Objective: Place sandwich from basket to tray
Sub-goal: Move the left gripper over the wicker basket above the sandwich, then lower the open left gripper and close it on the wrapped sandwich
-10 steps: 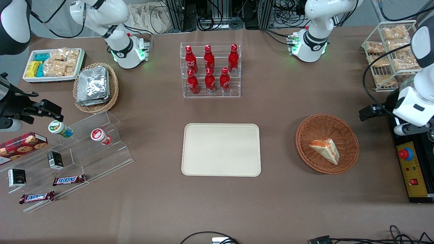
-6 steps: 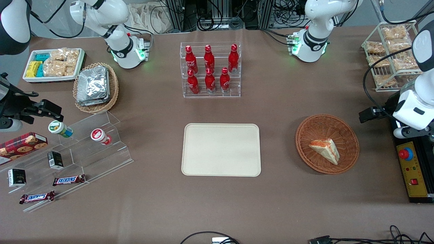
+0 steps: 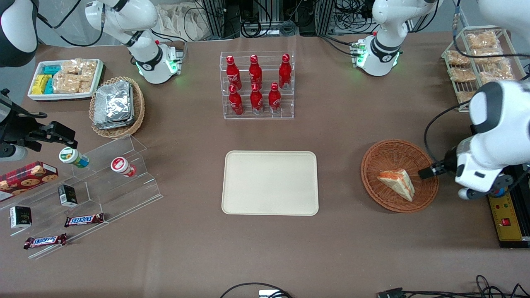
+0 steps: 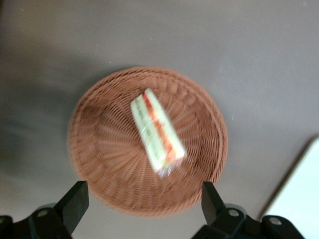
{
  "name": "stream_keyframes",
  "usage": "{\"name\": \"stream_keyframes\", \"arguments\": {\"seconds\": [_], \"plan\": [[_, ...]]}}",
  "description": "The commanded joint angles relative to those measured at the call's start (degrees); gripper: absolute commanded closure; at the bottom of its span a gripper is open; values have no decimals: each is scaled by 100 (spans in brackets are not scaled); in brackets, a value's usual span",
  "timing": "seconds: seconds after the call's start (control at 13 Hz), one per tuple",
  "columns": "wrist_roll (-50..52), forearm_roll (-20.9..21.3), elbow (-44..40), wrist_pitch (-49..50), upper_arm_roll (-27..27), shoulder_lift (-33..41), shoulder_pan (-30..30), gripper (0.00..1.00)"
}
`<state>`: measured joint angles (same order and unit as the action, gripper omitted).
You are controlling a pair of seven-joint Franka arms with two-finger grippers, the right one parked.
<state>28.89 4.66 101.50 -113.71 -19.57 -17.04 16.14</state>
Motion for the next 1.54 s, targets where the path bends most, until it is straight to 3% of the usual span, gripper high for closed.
{"name": "stream_keyframes", "arguments": {"seconds": [0.0, 0.62, 1.23, 1.31, 1.38, 1.46], "plan": [[1036, 26, 782, -887, -29, 132, 47, 0], [2129, 18, 854, -1197, -20, -712, 56, 0], [2235, -18, 819, -1725, -20, -1090, 47, 1], [2296, -18, 784, -1725, -20, -1091, 47, 10], [2419, 35, 749, -1707, -20, -1082, 47, 39], [2437, 53, 731, -1698, -20, -1038, 21, 87]]}}
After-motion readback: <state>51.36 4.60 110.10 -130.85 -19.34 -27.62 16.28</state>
